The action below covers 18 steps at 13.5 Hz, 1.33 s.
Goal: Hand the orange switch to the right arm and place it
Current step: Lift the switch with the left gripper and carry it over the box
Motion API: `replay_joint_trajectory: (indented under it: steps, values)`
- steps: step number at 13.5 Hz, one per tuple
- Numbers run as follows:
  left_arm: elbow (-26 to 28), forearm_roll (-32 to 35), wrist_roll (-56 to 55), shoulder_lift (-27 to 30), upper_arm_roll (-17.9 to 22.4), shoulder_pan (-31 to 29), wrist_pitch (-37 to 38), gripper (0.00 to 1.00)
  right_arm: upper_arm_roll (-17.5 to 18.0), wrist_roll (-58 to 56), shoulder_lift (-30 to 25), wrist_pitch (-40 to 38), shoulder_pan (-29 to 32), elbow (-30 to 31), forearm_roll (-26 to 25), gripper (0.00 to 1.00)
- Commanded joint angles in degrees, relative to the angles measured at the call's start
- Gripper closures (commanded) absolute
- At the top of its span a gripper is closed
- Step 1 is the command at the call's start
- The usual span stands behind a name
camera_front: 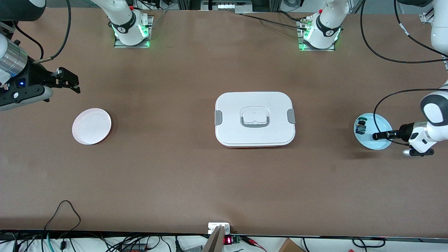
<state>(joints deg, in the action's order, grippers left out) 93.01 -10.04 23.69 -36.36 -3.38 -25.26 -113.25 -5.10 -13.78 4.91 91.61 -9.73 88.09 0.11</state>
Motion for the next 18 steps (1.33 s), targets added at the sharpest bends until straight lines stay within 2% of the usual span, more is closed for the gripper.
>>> replay_joint_trajectory:
  steps: [1,3,6,8,10,13,14,18]
  values:
    - [-6.4,-1.4,2.5,0.5,-0.2,0.9,11.4,0.66,0.2,-0.6,-0.6,0.1,0.4,0.6,0.9,0.00]
    - [-9.6,-1.6,4.0,0.5,-2.9,0.7,19.1,0.72,0.2,-0.6,-0.6,0.3,0.4,0.6,0.8,0.00]
    - [-11.2,-4.7,4.4,0.8,-7.9,0.0,26.9,0.76,0.2,-0.8,-0.6,0.4,0.4,0.5,0.8,0.00]
    - [-11.1,-8.1,4.3,2.2,-11.9,0.0,30.7,0.84,0.2,-0.8,-0.6,0.6,0.4,0.5,0.6,0.00]
    - [-11.1,-14.1,4.6,2.3,-15.6,-0.4,33.0,0.85,0.2,-0.8,-0.2,0.7,0.3,0.0,0.2,0.00]
    - [-10.2,-22.7,10.8,2.0,-20.4,-0.8,32.7,0.85,0.2,-0.7,-0.1,0.8,0.3,0.0,0.8,0.00]
    - [-10.0,-25.2,15.4,1.6,-21.4,-0.3,31.9,0.85,0.3,-0.8,0.0,0.8,0.2,0.0,0.8,0.00]
    - [-3.0,-36.3,39.4,0.2,-26.9,0.1,24.9,0.86,0.6,-0.3,-0.1,1.3,-0.1,-0.1,0.9,0.00]
